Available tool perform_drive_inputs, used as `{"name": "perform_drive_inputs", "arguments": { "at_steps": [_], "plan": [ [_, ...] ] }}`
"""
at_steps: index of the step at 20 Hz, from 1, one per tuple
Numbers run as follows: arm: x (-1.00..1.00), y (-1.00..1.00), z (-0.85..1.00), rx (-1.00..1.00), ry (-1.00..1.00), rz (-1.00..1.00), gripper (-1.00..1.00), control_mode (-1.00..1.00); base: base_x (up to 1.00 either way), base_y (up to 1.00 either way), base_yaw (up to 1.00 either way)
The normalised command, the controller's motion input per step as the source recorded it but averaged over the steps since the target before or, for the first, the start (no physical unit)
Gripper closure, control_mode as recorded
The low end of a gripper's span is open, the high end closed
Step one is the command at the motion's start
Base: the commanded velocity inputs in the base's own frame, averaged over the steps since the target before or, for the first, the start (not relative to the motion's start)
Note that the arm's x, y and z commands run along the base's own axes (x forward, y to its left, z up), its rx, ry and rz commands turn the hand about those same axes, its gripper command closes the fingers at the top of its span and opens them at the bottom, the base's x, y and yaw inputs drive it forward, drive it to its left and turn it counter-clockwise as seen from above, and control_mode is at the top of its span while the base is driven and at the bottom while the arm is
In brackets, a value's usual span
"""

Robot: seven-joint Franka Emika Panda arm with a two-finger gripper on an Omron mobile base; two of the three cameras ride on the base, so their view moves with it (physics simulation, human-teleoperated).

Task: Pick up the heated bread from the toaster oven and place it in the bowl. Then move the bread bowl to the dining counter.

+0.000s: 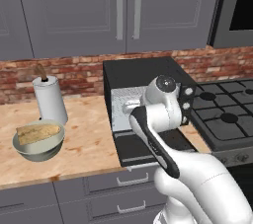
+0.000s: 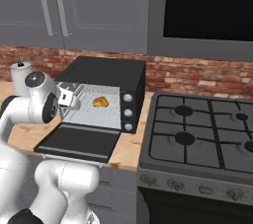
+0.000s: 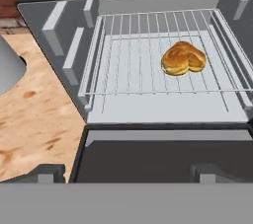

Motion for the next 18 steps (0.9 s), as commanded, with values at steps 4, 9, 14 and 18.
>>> {"name": "perform_drive_inputs", "arguments": {
  "at_steps": [4, 9, 14, 18],
  "plan": [
    [0.4, 0.07, -0.17, 0.0, -0.02, -0.01, -1.0, -1.0, 0.0, 0.0, 0.0],
    [0.51, 0.0, -0.17, 0.0, 0.0, 0.0, -1.0, -1.0, 0.0, 0.0, 0.0],
    [0.47, 0.0, -0.17, 0.0, 0.0, 0.0, -1.0, -1.0, 0.0, 0.0, 0.0],
    [0.41, 0.0, -0.31, 0.0, 0.0, 0.0, -1.0, -1.0, 0.0, 0.0, 0.0]
  ]
}}
